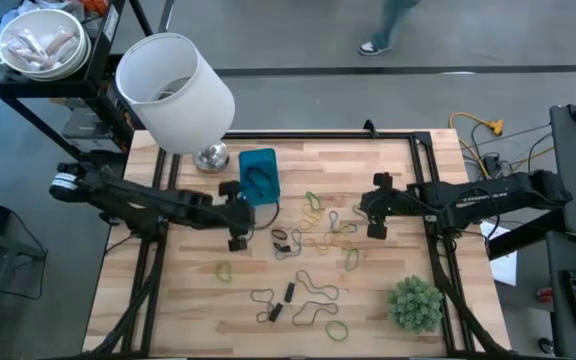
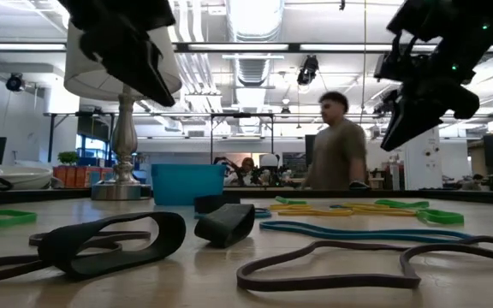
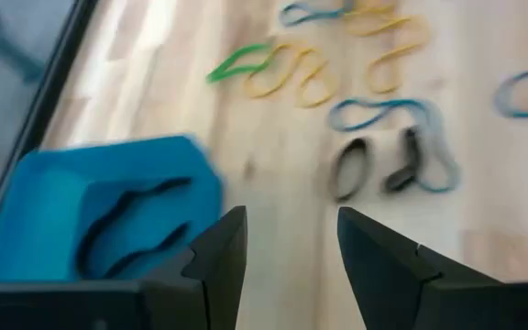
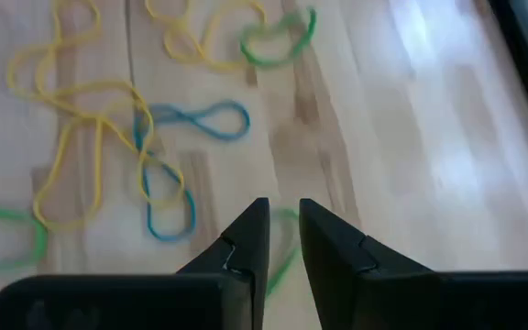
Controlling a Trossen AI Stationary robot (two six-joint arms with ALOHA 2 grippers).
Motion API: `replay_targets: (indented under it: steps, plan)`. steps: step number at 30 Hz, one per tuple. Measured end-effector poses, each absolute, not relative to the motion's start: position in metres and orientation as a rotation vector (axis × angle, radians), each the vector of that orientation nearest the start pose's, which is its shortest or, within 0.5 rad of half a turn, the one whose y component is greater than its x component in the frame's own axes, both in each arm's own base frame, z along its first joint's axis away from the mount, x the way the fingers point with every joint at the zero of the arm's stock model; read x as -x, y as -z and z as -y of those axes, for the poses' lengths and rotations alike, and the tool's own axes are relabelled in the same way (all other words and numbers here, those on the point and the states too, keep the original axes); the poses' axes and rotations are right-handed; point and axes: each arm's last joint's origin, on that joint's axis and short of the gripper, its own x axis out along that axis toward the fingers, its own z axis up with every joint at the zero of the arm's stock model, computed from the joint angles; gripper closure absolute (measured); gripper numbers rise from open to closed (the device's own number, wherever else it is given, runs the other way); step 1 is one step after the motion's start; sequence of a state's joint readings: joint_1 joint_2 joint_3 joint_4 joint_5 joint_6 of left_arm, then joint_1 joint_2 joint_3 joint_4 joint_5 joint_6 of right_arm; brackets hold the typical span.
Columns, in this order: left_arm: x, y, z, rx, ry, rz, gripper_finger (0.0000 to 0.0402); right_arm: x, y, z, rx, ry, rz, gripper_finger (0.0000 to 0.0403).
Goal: Pick and place rubber bands into bin
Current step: Put the green rubber band into the blue bin
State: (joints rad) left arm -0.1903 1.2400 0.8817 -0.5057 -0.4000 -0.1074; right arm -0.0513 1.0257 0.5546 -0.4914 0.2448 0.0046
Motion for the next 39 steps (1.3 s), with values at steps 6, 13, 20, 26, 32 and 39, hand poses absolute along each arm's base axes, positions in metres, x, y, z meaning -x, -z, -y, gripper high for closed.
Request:
replay_targets:
  steps: [6,13,20,26,32,39]
  plan:
    - [-0.236,-0.239,0.051,-0.147,-0.199,-0.848,0.0244,-0.184,-0.186,0.034,0.021,0.3,-1.007,0.0309]
    - [-0.23,-0.227,0.055,-0.131,-0.199,-0.879,0.0244,-0.194,-0.157,0.041,-0.003,0.316,-1.173,0.0269]
    - [-0.229,-0.225,0.055,-0.13,-0.201,-0.882,0.0244,-0.208,-0.133,0.047,-0.024,0.336,-1.27,0.0257]
    - [-0.228,-0.225,0.055,-0.128,-0.201,-0.882,0.0244,-0.211,-0.132,0.057,-0.077,0.355,-1.273,0.0259]
    - [-0.228,-0.224,0.055,-0.129,-0.201,-0.885,0.0244,-0.208,-0.132,0.065,-0.164,0.348,-1.258,0.0283]
    - [-0.228,-0.222,0.055,-0.13,-0.201,-0.885,0.0244,-0.208,-0.128,0.069,-0.225,0.34,-1.267,0.0327]
